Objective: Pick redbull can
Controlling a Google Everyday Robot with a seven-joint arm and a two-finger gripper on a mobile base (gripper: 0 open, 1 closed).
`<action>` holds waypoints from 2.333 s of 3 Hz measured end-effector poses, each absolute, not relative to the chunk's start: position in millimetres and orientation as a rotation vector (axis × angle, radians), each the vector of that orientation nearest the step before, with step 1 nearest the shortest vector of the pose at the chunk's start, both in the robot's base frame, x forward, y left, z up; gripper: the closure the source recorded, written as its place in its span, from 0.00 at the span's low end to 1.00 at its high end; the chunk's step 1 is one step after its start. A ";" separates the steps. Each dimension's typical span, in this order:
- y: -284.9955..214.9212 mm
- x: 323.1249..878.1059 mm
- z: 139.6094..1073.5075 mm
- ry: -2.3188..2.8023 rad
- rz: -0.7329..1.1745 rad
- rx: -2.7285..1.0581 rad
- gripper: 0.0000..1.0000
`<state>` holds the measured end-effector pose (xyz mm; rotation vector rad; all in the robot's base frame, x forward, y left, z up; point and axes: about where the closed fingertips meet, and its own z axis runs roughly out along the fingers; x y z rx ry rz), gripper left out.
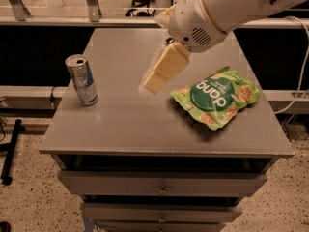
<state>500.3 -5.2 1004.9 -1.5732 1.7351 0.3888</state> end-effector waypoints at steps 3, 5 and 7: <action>83.3 542.7 958.5 1.556 0.594 -1.419 0.00; 165.9 562.7 922.3 1.403 0.789 -1.360 0.00; 204.2 559.1 899.9 1.339 0.905 -1.326 0.17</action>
Offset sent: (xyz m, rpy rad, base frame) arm 0.0398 0.0679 -0.0422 0.2918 -0.0431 -0.0033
